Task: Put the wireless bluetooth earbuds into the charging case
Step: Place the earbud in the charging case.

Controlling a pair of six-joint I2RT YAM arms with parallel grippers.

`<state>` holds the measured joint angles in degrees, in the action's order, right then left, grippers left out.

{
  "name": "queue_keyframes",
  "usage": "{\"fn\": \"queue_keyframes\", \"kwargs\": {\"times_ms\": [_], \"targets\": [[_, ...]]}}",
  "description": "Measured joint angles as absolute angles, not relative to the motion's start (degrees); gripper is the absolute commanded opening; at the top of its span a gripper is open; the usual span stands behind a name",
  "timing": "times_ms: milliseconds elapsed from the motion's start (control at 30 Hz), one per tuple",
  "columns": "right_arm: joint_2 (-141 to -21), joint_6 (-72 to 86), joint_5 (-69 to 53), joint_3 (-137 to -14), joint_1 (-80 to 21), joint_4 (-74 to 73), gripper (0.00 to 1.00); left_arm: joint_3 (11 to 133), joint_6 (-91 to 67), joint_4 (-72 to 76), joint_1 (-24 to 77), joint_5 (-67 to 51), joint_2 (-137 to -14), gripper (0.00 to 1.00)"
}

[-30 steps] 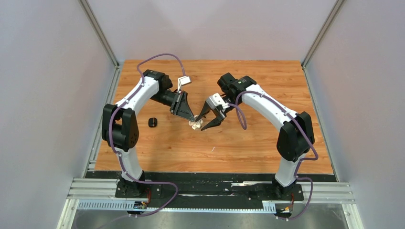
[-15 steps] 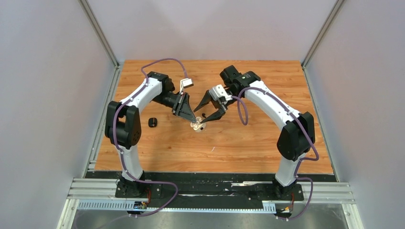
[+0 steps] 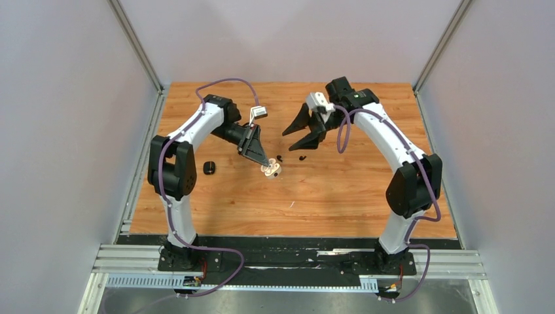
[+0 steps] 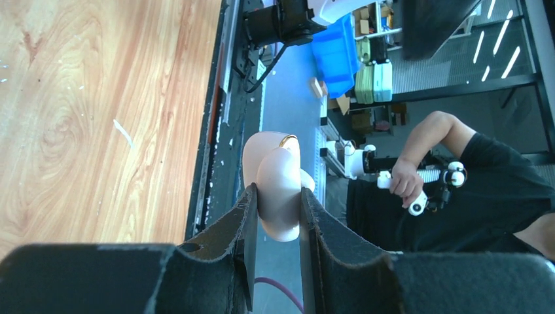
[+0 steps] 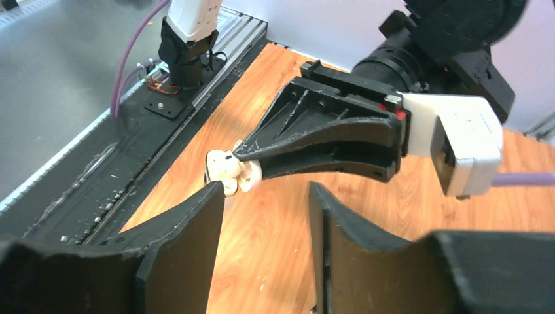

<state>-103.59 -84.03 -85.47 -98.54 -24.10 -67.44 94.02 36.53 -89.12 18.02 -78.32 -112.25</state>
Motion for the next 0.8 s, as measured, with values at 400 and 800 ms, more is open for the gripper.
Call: {"fn": "queue_keyframes", "kwargs": {"times_ms": [400, 800], "targets": [[-88.49, -22.81, -62.78, -82.21, -23.70, -19.81, 1.00, 99.48, 37.08, -89.34, 18.02, -76.09, -115.24, 0.00], [-84.73, -7.88, -59.11, -75.57, -25.96, -9.72, 0.41, 100.90, 36.73, -89.38, 18.02, -76.25, -115.66, 0.00]]}}
